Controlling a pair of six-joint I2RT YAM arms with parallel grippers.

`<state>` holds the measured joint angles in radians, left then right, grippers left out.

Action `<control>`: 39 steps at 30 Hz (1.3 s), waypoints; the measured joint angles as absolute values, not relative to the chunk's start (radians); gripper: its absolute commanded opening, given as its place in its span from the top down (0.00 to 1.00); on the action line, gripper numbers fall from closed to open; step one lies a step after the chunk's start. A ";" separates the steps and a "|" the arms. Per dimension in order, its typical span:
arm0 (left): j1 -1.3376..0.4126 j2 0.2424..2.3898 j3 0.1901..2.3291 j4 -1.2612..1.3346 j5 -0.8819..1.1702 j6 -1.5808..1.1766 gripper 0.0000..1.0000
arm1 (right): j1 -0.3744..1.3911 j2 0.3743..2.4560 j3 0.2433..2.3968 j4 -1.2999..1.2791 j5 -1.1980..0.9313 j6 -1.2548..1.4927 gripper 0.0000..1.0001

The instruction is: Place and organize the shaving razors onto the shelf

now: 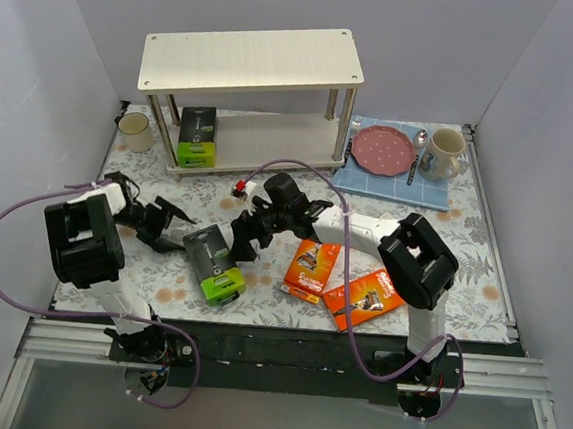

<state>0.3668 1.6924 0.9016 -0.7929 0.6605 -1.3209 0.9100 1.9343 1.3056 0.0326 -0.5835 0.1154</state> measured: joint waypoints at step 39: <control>0.228 1.726 0.947 -0.463 0.792 -1.300 0.24 | 0.685 2.222 1.574 0.115 -0.460 0.237 0.32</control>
<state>0.2276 1.7256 0.9474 -0.4629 0.7921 -1.3003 0.6853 2.2215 1.5738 0.1150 -0.4599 0.2371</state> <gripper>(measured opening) 0.708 0.658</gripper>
